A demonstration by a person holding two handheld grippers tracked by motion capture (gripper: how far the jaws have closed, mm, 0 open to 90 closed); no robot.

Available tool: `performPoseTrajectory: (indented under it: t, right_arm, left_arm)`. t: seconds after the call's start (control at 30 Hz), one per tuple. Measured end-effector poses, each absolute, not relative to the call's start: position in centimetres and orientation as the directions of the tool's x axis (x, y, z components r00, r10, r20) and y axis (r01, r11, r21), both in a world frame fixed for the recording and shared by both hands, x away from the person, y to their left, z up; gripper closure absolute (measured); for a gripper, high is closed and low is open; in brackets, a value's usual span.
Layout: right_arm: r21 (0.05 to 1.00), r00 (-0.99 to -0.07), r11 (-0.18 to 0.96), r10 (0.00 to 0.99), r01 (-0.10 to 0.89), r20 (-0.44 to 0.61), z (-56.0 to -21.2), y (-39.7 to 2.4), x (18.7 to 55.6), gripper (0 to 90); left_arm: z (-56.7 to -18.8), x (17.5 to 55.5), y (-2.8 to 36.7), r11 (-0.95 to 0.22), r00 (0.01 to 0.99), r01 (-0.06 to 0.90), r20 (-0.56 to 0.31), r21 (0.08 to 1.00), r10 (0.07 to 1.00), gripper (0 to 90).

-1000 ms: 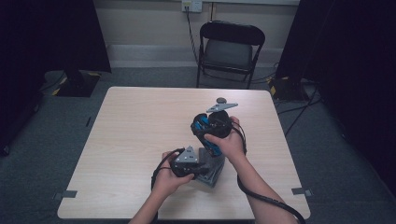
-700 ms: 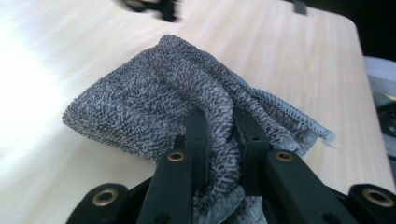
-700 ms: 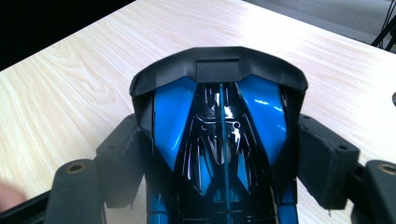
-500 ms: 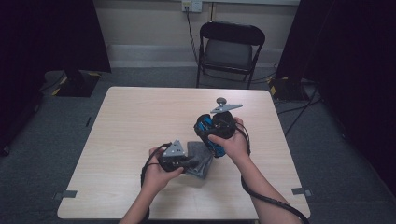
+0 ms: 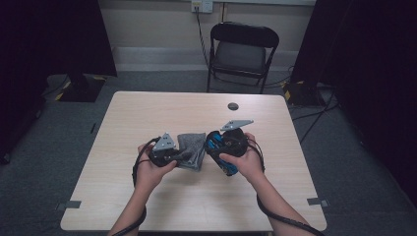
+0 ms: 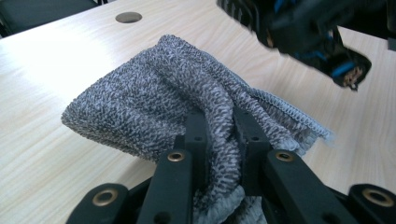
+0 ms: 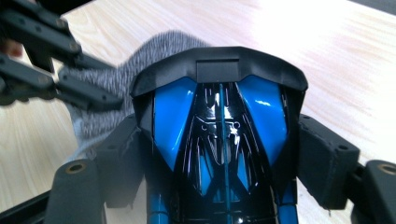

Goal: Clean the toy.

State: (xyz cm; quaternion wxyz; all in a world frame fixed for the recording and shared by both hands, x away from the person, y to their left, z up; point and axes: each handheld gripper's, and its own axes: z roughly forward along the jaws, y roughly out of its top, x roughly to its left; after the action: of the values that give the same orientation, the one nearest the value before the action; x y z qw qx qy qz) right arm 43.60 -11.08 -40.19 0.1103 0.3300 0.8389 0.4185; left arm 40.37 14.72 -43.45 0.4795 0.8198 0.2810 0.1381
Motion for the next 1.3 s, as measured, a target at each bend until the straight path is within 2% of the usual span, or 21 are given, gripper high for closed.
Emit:
performPoseTrajectory:
  t: [0.47,1.3]
  right_arm:
    - [0.759,-0.758,0.447,0.645,0.474,0.094,-41.8,-10.5,43.4,25.6]
    - [0.758,-0.758,0.451,0.646,0.472,0.088,-40.6,-9.9,44.0,25.6]
  left_arm:
    - [-43.9,40.0,12.6,-0.402,0.833,0.303,-0.035,0.864,0.553,78.1]
    - [-44.8,39.3,10.7,-0.409,0.86,0.292,-0.05,0.865,0.508,77.8]
